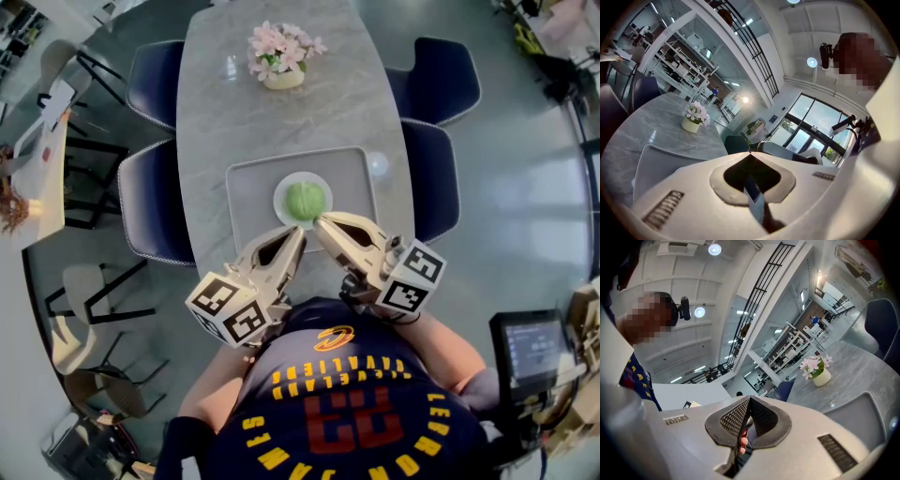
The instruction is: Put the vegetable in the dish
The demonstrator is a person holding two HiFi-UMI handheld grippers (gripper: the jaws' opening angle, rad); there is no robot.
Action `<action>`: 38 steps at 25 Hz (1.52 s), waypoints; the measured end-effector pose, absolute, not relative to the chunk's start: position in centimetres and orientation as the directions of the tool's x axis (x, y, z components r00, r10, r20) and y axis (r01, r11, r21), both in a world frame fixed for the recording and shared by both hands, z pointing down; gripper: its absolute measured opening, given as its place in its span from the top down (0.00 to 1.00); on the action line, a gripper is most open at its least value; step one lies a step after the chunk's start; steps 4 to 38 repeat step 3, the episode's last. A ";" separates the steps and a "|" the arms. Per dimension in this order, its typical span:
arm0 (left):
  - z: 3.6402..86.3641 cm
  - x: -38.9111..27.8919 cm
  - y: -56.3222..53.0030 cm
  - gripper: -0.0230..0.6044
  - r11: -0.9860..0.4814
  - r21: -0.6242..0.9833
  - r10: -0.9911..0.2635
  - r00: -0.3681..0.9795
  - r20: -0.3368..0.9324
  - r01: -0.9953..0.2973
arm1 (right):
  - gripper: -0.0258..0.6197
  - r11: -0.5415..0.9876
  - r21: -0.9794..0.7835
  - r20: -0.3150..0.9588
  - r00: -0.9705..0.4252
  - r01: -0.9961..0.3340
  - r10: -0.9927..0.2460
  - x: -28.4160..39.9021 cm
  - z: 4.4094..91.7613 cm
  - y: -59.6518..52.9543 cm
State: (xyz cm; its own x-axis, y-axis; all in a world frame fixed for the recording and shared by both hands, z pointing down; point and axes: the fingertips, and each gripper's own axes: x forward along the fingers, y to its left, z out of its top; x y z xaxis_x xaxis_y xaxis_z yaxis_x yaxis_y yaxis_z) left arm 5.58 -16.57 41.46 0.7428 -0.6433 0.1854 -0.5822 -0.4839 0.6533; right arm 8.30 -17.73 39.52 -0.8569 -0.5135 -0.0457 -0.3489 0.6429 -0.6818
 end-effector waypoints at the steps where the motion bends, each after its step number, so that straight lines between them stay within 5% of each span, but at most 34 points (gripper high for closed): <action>1: 41.5 5.6 -16.6 0.96 -0.484 0.654 -0.644 0.743 0.184 -0.581 | 0.95 0.642 -0.682 -0.046 -0.857 -0.349 -0.514 8.3 39.6 -17.7; 38: 41.6 5.6 -16.6 0.96 -0.483 0.655 -0.644 0.742 0.184 -0.581 | 0.95 0.642 -0.683 -0.047 -0.856 -0.349 -0.515 8.3 39.6 -17.7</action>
